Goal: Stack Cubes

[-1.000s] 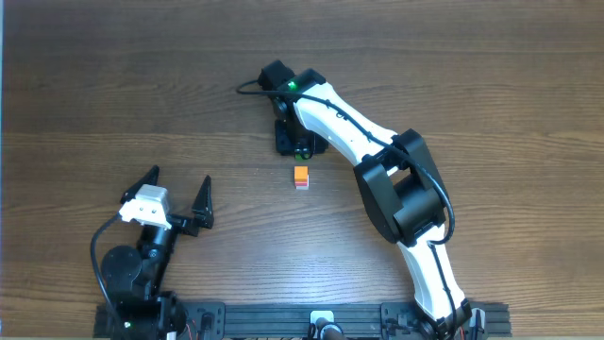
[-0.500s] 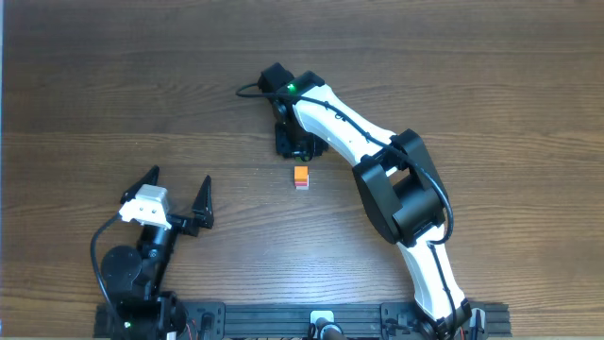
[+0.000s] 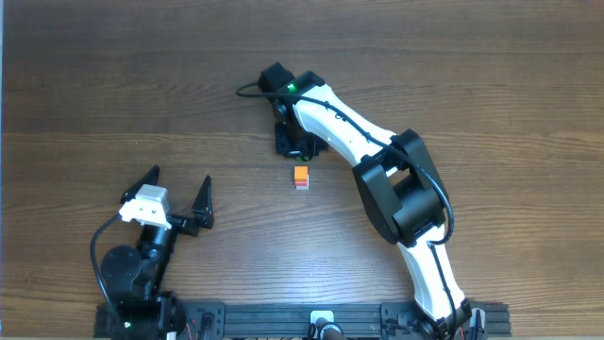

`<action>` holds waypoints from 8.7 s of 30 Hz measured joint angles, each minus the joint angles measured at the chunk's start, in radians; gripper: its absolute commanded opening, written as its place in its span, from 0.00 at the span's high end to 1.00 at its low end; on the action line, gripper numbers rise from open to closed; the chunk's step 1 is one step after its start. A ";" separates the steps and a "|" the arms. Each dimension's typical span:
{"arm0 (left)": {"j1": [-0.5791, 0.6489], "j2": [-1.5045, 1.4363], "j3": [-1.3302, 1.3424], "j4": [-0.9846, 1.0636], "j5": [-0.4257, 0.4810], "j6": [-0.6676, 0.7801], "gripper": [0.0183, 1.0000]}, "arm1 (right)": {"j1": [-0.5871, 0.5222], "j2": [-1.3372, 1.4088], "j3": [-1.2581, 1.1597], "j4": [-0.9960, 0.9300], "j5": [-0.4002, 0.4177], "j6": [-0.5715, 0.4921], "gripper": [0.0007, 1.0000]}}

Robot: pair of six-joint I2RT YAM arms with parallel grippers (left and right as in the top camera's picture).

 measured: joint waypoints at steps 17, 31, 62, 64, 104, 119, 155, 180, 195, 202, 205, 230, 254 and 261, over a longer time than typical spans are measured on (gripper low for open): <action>0.000 0.000 0.000 0.000 0.000 0.000 0.00 | 0.000 0.000 0.000 -0.002 0.000 0.014 0.99; 0.000 0.000 0.000 0.000 0.000 0.000 0.00 | 0.000 -0.024 0.055 -0.099 0.022 0.014 0.99; 0.000 0.000 0.000 0.000 0.000 0.000 0.00 | 0.078 -0.171 0.244 -0.423 0.078 0.068 0.99; 0.000 0.000 0.000 0.000 0.000 0.000 0.00 | 0.092 -0.171 0.243 -0.424 0.077 0.076 0.99; 0.000 0.000 0.000 0.000 0.000 0.000 0.00 | 0.097 -0.208 0.019 -0.265 -0.029 0.111 0.99; 0.000 0.000 0.000 0.000 0.000 0.000 0.00 | 0.084 -0.210 -0.026 -0.239 -0.029 0.126 0.99; 0.000 0.000 0.000 0.000 0.000 0.000 0.00 | 0.083 -0.241 -0.027 -0.228 -0.029 0.126 0.99; 0.000 0.000 0.000 0.000 0.000 0.000 0.00 | 0.083 -0.241 -0.052 -0.197 -0.028 0.126 0.99; 0.000 0.000 0.000 0.000 0.000 0.000 0.00 | 0.083 -0.241 -0.052 -0.190 -0.021 0.126 0.99; 0.000 0.000 0.000 0.000 0.000 0.000 0.00 | 0.083 -0.241 -0.064 -0.183 -0.019 0.126 0.99; 0.000 0.000 0.000 0.000 0.000 0.000 0.00 | 0.083 -0.241 -0.070 -0.182 -0.017 0.126 0.99; 0.000 0.000 0.000 0.000 0.000 0.000 0.00 | 0.083 -0.241 -0.073 -0.182 -0.004 0.120 0.01; 0.000 0.000 0.000 0.000 0.000 0.000 0.00 | 0.017 -0.227 0.202 -0.294 -0.005 0.016 0.01; 0.000 0.000 0.000 0.000 0.000 0.000 0.00 | -0.042 -0.087 0.415 -0.346 -0.005 -0.034 0.01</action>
